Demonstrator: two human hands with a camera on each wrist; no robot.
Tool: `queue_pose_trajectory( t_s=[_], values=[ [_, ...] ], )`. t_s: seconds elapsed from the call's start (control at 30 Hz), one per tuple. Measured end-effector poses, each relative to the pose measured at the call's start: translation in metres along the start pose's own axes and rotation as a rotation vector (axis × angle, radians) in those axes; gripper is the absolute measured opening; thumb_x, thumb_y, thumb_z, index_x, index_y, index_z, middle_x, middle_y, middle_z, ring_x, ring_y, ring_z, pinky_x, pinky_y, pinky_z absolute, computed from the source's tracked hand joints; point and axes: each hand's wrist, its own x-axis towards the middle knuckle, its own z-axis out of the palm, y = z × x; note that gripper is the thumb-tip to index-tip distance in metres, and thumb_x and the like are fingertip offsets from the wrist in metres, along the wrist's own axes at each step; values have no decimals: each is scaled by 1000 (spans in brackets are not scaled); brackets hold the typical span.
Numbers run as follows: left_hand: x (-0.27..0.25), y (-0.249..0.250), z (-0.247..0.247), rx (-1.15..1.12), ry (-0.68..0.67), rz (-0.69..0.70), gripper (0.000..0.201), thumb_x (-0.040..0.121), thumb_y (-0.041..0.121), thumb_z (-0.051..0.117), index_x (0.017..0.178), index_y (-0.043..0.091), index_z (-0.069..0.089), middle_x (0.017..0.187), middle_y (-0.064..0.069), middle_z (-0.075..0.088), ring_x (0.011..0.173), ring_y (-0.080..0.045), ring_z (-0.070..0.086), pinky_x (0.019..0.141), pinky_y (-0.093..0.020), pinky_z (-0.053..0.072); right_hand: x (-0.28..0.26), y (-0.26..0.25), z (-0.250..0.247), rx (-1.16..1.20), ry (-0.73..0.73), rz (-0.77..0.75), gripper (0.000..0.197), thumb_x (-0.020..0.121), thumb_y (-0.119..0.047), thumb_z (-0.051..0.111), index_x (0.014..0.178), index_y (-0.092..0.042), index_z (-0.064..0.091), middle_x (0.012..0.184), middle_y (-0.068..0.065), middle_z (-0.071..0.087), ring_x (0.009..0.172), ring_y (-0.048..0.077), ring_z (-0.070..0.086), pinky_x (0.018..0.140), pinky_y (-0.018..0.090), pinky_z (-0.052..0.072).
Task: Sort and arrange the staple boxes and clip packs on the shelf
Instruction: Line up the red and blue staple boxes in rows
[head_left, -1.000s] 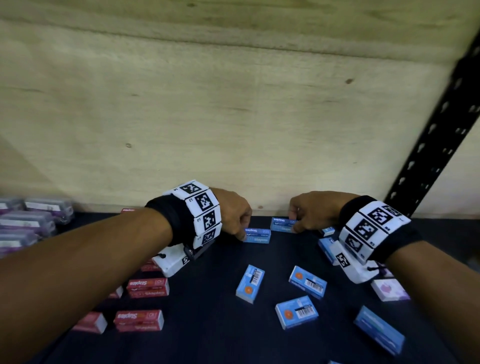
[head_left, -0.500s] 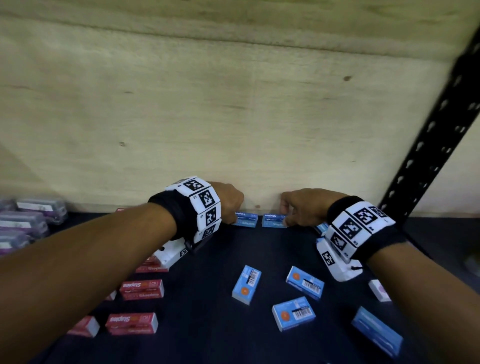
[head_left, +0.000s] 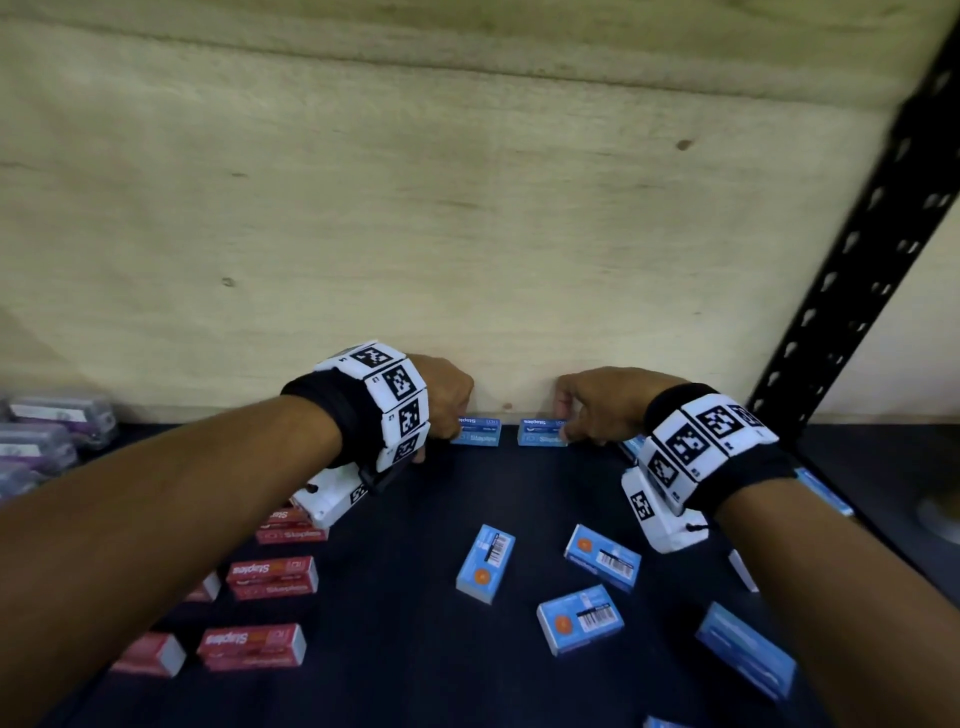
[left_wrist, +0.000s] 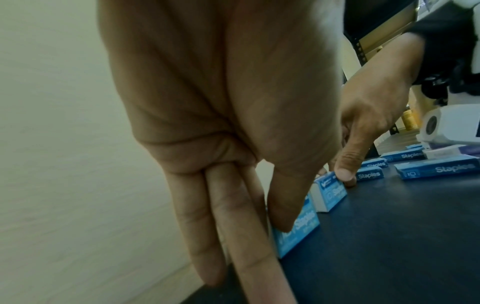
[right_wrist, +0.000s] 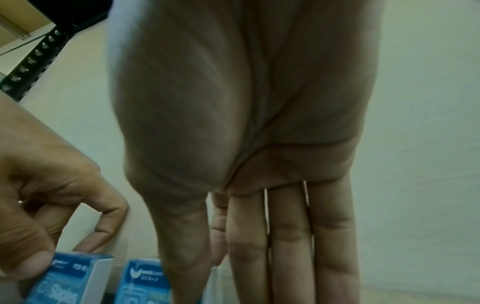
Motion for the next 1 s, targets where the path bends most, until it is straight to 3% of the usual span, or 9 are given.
queue_pose_trajectory(
  t_s=[0.17,0.27,0.43,0.57,0.67,0.73,0.87,1.0],
  values=[
    [5,-2,3,12,13,13,29,94,17,60,76,28,41,95,4,54,76,-10,52,46,-15,42,2,1,2,-2,13,-9,24,94,-33,65,113,-22,56,81,-7,57,77,14,57,70,30,43],
    [6,-4,4,31,11,16,33,94,18,61,73,30,38,94,4,54,75,-10,53,44,-12,40,2,2,2,-3,10,-10,21,94,-33,64,111,-23,56,81,-6,60,77,15,59,67,29,42],
    [4,-3,3,15,-6,30,12,94,17,61,96,22,50,95,4,55,76,-10,54,55,-15,44,4,3,2,5,15,-17,21,93,-33,65,109,-23,56,81,-5,61,81,18,61,77,33,46],
    [3,-3,0,-28,-39,21,12,94,21,62,98,20,50,88,6,59,71,-7,56,61,-19,45,4,5,3,5,14,-14,23,93,-34,65,111,-23,56,79,-8,57,82,17,58,76,32,44],
    [3,-5,-4,-84,-165,6,22,92,31,63,97,13,51,64,6,69,59,-6,63,64,-24,47,4,6,3,3,10,-6,27,92,-36,66,113,-24,54,81,-9,56,86,17,56,77,31,42],
    [0,-6,-5,-161,-180,-32,33,89,35,66,101,9,50,63,5,73,68,-12,72,74,-31,53,3,7,2,8,10,0,30,91,-37,68,113,-25,53,82,-9,56,89,18,56,76,32,41],
    [-12,-5,-2,-188,-135,-53,35,85,36,69,105,21,43,63,4,71,72,-16,73,83,-40,57,-3,11,4,59,23,25,36,88,-40,70,113,-25,48,96,-3,59,94,22,57,78,34,43],
    [-32,0,-5,-120,-157,-40,38,88,43,66,108,20,44,71,6,64,75,-19,67,81,-35,54,-16,14,8,143,-2,43,42,87,-46,69,113,-25,44,107,2,61,94,22,58,79,36,46]
  ],
)
